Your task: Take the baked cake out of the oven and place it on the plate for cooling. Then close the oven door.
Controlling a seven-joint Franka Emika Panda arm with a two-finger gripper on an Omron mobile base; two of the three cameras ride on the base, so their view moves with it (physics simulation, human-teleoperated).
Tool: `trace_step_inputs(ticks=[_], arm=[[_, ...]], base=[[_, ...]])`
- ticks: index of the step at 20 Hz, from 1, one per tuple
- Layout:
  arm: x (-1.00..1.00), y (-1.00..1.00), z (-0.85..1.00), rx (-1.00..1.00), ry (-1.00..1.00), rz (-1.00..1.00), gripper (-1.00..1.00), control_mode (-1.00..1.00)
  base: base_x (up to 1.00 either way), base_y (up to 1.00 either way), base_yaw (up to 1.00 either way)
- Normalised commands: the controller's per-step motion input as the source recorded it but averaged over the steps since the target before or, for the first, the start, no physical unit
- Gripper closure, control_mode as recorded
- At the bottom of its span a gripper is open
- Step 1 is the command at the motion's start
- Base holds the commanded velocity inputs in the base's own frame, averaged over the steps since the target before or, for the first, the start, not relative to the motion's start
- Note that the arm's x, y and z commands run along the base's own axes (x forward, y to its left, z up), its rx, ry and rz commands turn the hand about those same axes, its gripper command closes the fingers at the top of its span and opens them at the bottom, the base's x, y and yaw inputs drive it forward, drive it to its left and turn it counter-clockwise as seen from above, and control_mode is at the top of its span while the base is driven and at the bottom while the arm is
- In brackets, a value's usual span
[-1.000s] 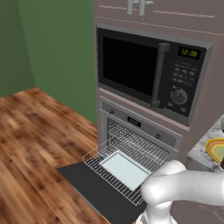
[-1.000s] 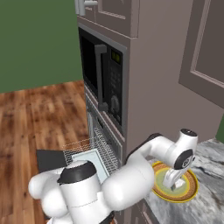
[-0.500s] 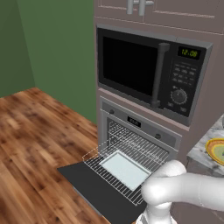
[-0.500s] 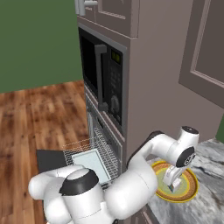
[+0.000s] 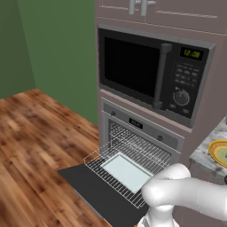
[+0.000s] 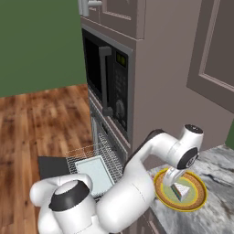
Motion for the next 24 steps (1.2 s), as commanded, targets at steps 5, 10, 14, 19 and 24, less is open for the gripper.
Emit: trace_step_inputs(ticks=[5,10,14,19,24], arm=[[-0.08,0.4,0.47,0.0,-0.08,-0.02,-1.0,-1.0],[-0.19,0.42,0.94,-0.01,-0.11,-0.01,-1.0,-1.0],[-0.3,0.62,1.0,-0.04,-0.02,-0.05,-1.0,-1.0],[-0.4,0.76,0.89,-0.07,0.0,-0.09,-1.0,-1.0],[-0.41,0.79,0.7,-0.04,0.0,-0.1,-1.0,-1.0]], base=[[0.0,0.0,0.0],[0.0,0.0,0.0],[0.0,0.0,0.0],[0.0,0.0,0.0],[0.0,0.0,0.0]])
